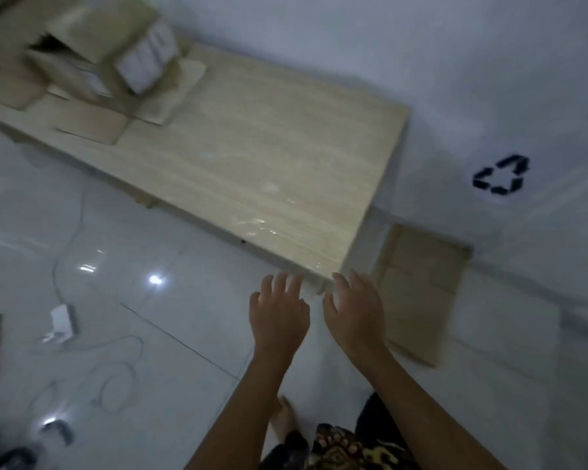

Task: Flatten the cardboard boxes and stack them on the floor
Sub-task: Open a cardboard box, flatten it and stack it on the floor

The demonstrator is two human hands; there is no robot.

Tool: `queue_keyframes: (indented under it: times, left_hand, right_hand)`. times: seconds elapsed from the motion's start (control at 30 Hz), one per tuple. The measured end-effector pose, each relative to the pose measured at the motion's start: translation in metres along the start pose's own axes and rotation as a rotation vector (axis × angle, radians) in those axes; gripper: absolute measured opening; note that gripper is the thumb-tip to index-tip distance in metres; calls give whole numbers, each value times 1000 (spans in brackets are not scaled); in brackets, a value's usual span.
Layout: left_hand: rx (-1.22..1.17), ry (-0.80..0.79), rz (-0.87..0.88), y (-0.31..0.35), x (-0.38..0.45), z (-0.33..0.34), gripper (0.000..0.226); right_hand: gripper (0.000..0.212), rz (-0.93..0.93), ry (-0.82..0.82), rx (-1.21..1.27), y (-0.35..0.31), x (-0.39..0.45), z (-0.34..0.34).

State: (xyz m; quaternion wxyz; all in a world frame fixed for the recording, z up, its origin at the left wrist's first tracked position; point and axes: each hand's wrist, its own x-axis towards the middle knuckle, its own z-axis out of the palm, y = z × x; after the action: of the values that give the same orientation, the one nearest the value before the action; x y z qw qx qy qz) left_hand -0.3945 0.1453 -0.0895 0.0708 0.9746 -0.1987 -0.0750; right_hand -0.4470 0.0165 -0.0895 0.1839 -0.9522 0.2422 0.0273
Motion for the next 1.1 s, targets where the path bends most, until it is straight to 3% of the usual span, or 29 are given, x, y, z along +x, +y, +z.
queue_keyframes:
  times: [0.2,0.43,0.57,0.9,1.1]
  left_hand:
    - [60,151,-157,-125,54,-84,54]
    - [79,340,-255,-240,158,-170,57]
    - [103,387,-275,-301,226,-209,56]
    - [111,398,-252,-413,396,-276,51]
    - [98,419,-106,-479,508,-296,48]
  right_hand:
    - [52,-186,38,-69,-143,64,-15]
    - [47,-278,236,-94,-272,178,-26]
    - [47,-299,266,-55,-346,255,-27]
    - [46,-322,307,-39,-483,417,-24]
    - [47,-315,351,-128,-554,494,-20]
